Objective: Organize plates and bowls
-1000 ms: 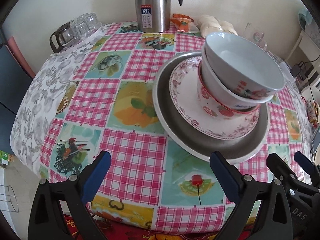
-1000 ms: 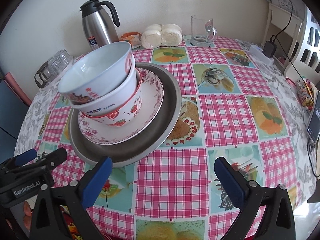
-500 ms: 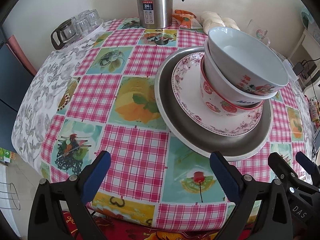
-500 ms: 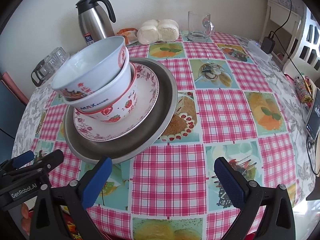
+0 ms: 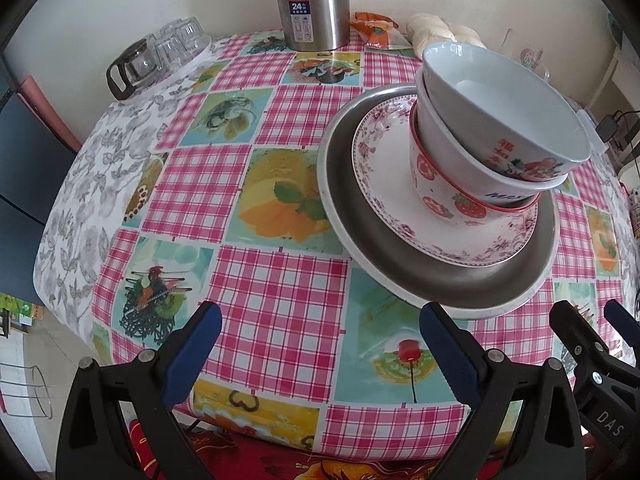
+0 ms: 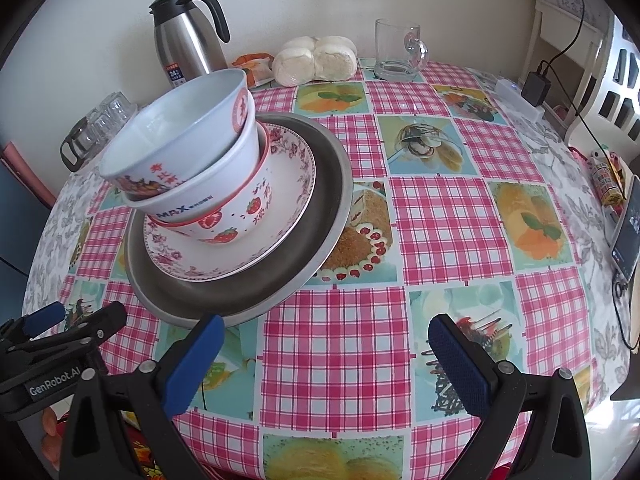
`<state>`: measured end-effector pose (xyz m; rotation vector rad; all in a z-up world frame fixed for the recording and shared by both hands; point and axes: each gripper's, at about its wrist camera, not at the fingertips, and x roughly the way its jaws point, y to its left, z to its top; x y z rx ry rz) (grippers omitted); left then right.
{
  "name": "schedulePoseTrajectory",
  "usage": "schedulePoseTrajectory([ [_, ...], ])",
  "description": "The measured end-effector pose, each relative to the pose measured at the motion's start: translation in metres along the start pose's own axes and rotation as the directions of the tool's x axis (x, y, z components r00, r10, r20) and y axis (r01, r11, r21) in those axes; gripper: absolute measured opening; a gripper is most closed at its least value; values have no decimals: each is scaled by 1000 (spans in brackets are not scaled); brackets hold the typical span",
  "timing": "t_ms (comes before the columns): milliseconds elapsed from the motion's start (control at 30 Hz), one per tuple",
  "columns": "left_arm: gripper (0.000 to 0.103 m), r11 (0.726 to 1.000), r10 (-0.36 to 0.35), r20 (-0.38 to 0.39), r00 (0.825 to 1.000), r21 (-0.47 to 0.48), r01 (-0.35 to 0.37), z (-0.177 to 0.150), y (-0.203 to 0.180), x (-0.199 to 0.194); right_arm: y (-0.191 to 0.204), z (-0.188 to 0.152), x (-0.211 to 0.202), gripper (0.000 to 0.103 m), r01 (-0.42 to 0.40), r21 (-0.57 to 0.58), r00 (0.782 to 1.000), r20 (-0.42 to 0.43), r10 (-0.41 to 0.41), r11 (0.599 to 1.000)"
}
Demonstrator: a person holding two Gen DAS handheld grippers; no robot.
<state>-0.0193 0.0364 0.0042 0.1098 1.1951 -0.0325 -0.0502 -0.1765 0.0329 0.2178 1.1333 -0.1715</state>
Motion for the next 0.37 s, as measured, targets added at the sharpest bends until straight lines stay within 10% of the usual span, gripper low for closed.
schedulePoseTrajectory([
  [367, 99, 1000, -4, 1, 1000, -7, 4, 1, 1, -1, -3, -1, 2, 103, 2, 3, 1000, -7, -2, 1000],
])
